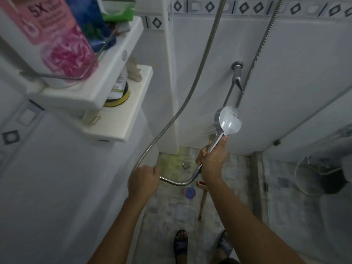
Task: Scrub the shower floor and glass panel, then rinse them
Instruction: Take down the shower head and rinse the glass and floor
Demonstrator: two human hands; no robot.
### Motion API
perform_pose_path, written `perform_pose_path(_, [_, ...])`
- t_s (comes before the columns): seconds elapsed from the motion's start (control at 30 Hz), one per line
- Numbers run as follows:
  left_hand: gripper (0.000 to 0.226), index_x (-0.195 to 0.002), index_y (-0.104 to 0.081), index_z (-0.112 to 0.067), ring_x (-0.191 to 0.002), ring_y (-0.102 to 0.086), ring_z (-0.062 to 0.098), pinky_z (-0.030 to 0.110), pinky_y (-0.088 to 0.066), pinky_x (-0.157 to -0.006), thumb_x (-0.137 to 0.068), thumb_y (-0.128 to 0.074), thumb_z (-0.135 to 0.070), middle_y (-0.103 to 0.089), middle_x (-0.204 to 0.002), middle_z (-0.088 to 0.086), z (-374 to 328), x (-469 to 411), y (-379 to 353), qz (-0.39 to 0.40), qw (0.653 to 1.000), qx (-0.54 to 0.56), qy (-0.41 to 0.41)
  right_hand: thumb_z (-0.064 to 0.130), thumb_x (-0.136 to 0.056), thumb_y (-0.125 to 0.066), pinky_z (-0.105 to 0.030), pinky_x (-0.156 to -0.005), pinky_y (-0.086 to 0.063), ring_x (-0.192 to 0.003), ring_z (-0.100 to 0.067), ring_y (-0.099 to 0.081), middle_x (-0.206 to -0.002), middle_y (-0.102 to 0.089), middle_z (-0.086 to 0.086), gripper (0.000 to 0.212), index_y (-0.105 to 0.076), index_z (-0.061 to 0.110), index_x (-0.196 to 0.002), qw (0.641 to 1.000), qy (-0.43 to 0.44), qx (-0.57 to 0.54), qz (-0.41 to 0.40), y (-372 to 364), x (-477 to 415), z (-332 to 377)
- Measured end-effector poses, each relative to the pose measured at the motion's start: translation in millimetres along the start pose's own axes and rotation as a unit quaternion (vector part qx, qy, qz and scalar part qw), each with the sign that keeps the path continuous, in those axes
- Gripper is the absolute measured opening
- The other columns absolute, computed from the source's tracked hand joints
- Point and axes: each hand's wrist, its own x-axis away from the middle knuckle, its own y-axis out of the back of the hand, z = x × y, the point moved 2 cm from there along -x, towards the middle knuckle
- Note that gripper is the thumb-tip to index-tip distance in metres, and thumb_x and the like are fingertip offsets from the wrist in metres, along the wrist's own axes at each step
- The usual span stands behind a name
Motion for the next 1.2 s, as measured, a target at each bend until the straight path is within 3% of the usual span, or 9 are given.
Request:
perform_pose_path(0.2, [0.048,-0.068,-0.065,0.003,-0.076,-0.065,0.036,0.038,-0.052,-0.066,-0.097,-0.045,-0.030,-0.067,-0.077,0.021,36,13,7,-0.008,1.000,0.009,0.029,0.067,-0.095,-0.032,-0.021,-0.041,-0.030,-0.037,-0.015,-0.032,-0.048,-0.035,-0.003,0.056,-0.051,0.020,-0.072,0.997,-0.019,0.004,0.068,-22,23,-23])
perform_pose_path(0.43, [0.046,-0.056,-0.051,-0.007,-0.073,-0.062,0.036,0.036,-0.049,-0.065,-0.097,-0.044,-0.028,-0.064,-0.075,0.019,72,28,21,-0.011,0.998,0.012,0.064,0.072,-0.088,-0.036,-0.021,-0.042,-0.030,-0.037,-0.015,-0.032,-0.050,-0.035,-0.004,0.056,-0.048,0.019,-0.073,0.997,-0.050,0.010,0.062,-34,49,-57])
perform_pose_path(0.57, [0.047,-0.063,-0.062,0.000,-0.069,-0.059,0.034,0.034,-0.047,-0.064,-0.097,-0.044,-0.027,-0.064,-0.073,0.018,86,35,23,-0.022,0.997,-0.003,0.070,0.072,-0.090,-0.036,-0.021,-0.040,-0.030,-0.038,-0.016,-0.033,-0.052,-0.036,-0.003,0.058,-0.047,0.017,-0.076,0.995,-0.076,0.051,0.044,-42,63,-73])
perform_pose_path(0.7, [0.048,-0.060,-0.061,-0.002,-0.068,-0.061,0.034,0.035,-0.050,-0.063,-0.097,-0.045,-0.028,-0.065,-0.069,0.016,99,43,21,-0.020,0.997,-0.016,0.079,0.065,-0.095,-0.035,-0.021,-0.042,-0.028,-0.039,-0.015,-0.033,-0.051,-0.037,-0.003,0.056,-0.049,0.016,-0.071,0.992,-0.095,0.070,0.052,-44,77,-87])
perform_pose_path(0.87, [0.046,-0.068,-0.068,0.000,-0.072,-0.062,0.033,0.034,-0.046,-0.063,-0.097,-0.046,-0.028,-0.068,-0.073,0.017,111,50,18,-0.027,0.995,-0.049,0.078,0.061,-0.098,-0.032,-0.023,-0.043,-0.032,-0.041,-0.016,-0.038,-0.052,-0.041,-0.003,0.057,-0.050,0.015,-0.071,0.992,-0.057,0.092,0.072,-40,92,-101])
perform_pose_path(1.0, [0.047,-0.064,-0.066,-0.002,-0.062,-0.054,0.027,0.033,-0.046,-0.061,-0.097,-0.046,-0.029,-0.067,-0.070,0.015,117,52,14,-0.020,0.995,-0.064,0.080,0.062,-0.098,-0.032,-0.025,-0.043,-0.037,-0.044,-0.017,-0.042,-0.056,-0.044,-0.005,0.056,-0.052,0.013,-0.078,0.989,-0.025,0.126,0.073,-37,95,-111])
perform_pose_path(1.2, [0.048,-0.059,-0.060,-0.004,-0.064,-0.059,0.031,0.034,-0.047,-0.060,-0.097,-0.045,-0.028,-0.065,-0.066,0.015,118,50,9,-0.004,0.996,-0.055,0.074,0.060,-0.098,-0.033,-0.025,-0.042,-0.038,-0.044,-0.018,-0.043,-0.054,-0.044,-0.005,0.056,-0.050,0.013,-0.075,0.989,-0.015,0.136,0.064,-37,93,-118])
